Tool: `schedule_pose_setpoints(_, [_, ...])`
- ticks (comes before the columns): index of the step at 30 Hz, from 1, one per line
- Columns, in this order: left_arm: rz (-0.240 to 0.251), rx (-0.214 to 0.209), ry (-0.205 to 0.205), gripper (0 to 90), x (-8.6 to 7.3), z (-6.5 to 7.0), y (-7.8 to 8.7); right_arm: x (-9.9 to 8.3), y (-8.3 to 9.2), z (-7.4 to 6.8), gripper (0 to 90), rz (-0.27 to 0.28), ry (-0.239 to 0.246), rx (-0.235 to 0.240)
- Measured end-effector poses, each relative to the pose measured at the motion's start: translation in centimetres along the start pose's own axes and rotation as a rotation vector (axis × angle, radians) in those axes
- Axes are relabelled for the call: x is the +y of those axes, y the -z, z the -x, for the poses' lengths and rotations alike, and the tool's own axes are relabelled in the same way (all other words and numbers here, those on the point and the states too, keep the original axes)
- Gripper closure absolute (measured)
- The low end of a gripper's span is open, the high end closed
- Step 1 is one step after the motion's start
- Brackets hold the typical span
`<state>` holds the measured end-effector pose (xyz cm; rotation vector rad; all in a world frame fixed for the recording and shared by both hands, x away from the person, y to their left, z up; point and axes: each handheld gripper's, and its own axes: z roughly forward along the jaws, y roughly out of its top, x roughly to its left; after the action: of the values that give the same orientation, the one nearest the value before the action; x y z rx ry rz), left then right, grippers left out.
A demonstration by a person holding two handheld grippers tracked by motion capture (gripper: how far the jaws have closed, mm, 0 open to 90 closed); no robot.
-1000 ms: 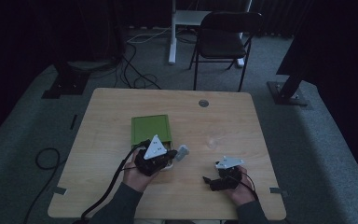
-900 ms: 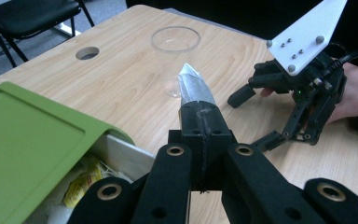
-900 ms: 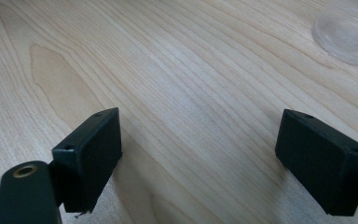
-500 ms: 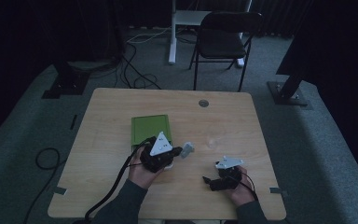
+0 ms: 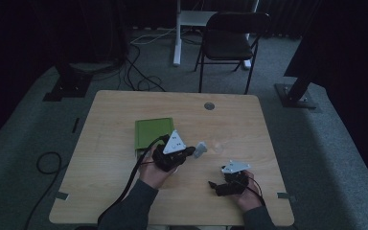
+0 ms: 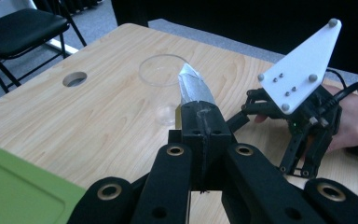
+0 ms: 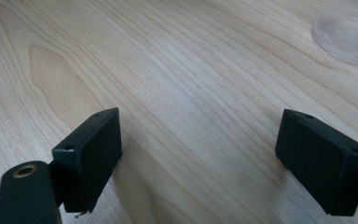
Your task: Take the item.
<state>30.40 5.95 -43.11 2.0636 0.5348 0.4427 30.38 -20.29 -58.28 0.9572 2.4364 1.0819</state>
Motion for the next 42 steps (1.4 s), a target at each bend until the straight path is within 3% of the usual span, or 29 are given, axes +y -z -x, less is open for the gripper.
schedule_pose_setpoints(13, [-0.008,-0.006,0.007,90.0,1.1,-0.9,-1.7,0.0,0.0,0.0,14.0,0.001,-0.002,-0.001])
schedule_pose_setpoints(42, [-0.007,-0.014,0.006,90.0,2.8,-1.5,-4.2,0.0,0.0,0.0,14.0,0.000,0.000,-0.001])
